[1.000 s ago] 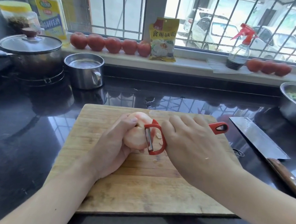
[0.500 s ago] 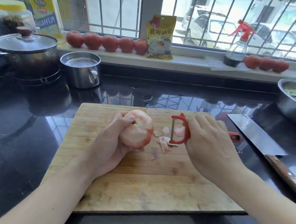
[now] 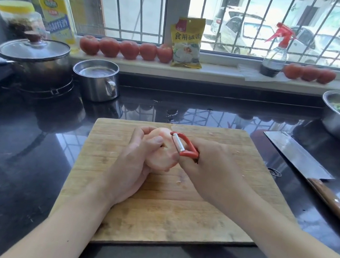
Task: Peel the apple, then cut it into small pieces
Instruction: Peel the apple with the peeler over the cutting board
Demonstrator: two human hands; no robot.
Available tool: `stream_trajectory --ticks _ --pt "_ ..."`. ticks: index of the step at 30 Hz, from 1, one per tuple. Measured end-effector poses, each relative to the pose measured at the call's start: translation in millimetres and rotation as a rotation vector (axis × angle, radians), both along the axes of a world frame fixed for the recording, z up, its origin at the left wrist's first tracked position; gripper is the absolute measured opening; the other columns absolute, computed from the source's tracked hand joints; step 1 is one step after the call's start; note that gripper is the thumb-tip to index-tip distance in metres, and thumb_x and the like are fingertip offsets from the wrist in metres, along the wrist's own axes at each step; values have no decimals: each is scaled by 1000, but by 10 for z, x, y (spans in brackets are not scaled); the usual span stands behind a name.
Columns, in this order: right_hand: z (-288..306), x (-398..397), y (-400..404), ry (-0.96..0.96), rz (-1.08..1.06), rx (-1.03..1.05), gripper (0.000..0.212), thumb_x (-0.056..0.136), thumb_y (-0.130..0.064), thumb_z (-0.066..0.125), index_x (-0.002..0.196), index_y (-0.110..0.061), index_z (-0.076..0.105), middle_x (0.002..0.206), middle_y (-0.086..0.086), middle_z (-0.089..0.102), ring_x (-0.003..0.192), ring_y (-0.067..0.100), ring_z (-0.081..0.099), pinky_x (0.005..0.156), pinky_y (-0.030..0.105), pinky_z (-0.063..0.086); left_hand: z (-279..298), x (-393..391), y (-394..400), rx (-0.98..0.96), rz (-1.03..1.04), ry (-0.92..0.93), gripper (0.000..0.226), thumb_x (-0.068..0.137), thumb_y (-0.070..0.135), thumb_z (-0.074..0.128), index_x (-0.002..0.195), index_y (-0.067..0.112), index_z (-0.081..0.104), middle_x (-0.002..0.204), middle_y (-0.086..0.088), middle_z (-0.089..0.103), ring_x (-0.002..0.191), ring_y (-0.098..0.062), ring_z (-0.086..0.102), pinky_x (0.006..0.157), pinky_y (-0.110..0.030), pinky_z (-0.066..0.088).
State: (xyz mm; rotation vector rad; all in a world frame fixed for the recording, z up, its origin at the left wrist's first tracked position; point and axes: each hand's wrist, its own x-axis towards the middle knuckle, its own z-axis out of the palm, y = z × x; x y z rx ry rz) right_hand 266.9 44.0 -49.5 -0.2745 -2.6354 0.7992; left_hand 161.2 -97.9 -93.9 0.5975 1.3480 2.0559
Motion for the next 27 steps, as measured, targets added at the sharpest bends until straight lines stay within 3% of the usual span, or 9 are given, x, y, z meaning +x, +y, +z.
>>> stream_trajectory --ticks 3,7,10,11,13,14,17,23,27 --pt "0 33 -8 5 4 83 33 89 -35 51 58 -35 40 50 -14 48 55 7 50 51 22 32 0 5 3 1 -4 -1 40 90 30 61 126 15 48 110 -7 71 96 -22 66 73 -39 52" --pt "22 67 251 20 -62 135 30 95 -37 59 67 -32 50 63 -13 54 61 8 50 57 26 32 19 -18 -20 47 -10 -73 41 91 31 59 125 10 50 106 -13 69 91 -28 66 63 -37 55" --pt "32 126 523 -61 -190 448 18 97 -48 54 94 -34 66 86 -12 67 79 18 61 63 31 36 18 -37 -24 69 -49 -124 41 93 30 58 128 9 52 107 -17 69 93 -35 66 62 -38 58" --pt "9 149 591 -119 -226 561 12 98 -39 55 104 -35 64 94 -10 67 84 22 63 64 31 35 13 -45 -22 72 -60 -128 39 94 29 57 126 8 52 108 -18 69 94 -36 66 63 -39 58" --pt "-62 173 672 -218 -225 698 31 90 -13 57 116 -30 59 102 -5 65 92 24 62 70 29 33 8 -50 -20 74 -68 -132 40 95 30 57 128 7 53 110 -20 68 95 -38 66 65 -40 59" --pt "-86 178 677 -219 -185 739 34 87 -7 59 117 -24 60 102 -3 64 94 25 61 73 28 32 8 -48 -19 73 -70 -130 42 95 30 56 130 6 53 110 -20 68 94 -38 66 65 -40 59" --pt "-39 185 501 -12 -90 816 9 93 -12 58 99 -18 63 90 0 63 88 27 60 81 36 44 -3 -39 -2 42 -55 -84 42 96 31 55 130 6 53 110 -20 68 93 -35 66 66 -41 59" --pt "-11 20 72 211 -27 936 27 82 3 34 81 -15 54 73 3 52 68 29 51 65 40 39 -20 1 24 -3 24 -25 38 94 32 55 122 7 55 103 -18 71 90 -33 66 82 -56 44" --pt "-107 -78 140 226 -85 981 26 84 4 36 77 -14 53 68 4 52 62 28 49 61 40 36 -21 -11 11 -12 42 -49 50 93 32 55 130 -1 52 108 -21 67 90 -32 62 71 -46 47"
